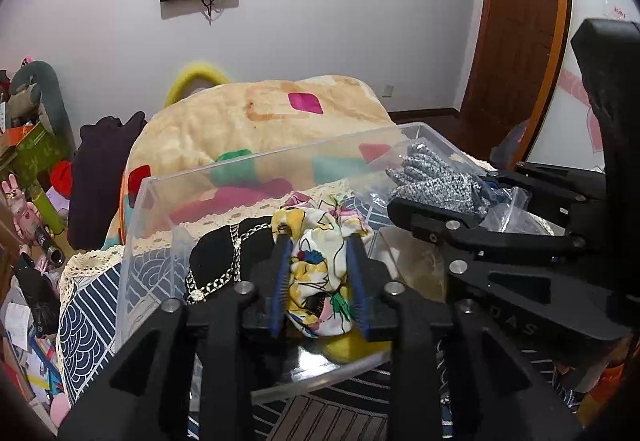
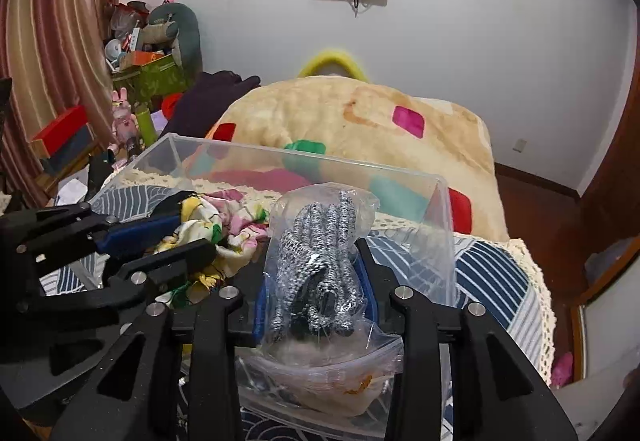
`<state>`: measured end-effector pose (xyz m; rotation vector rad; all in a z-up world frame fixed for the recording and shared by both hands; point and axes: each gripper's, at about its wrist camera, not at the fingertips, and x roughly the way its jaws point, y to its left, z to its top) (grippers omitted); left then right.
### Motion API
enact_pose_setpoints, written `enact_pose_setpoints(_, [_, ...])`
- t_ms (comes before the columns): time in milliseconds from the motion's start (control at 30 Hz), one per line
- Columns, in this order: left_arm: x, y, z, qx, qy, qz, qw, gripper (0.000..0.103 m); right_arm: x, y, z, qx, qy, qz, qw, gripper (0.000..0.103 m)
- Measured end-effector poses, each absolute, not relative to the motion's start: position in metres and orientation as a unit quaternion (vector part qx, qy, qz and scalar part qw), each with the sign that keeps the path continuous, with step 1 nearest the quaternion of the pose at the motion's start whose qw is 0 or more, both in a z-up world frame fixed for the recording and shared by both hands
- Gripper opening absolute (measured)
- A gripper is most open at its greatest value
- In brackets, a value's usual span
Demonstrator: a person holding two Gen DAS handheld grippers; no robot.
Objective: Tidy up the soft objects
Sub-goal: 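Carry the scrunchie into the box with the left tool while the right tool drops the glove bag in, then grasp the green knit glove with the left tool while the right tool grasps the beaded cord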
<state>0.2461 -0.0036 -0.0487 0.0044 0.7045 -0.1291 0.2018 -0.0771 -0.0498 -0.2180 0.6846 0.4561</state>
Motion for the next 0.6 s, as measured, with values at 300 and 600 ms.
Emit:
enact_pose_setpoints(300, [0.223,0.002,-0.033,-0.004,0.327,-0.051,0.944,0.041,0.190,-0.091,-0.036,-0.088,0.317,0.225,0.917,0.040])
enact_pose_setpoints(600, [0.188,0.016,-0.008,-0.018,0.294,-0.040,0.955,0.062,0.156,-0.106,-0.005,-0.072,0.259,0.228,0.936,0.054])
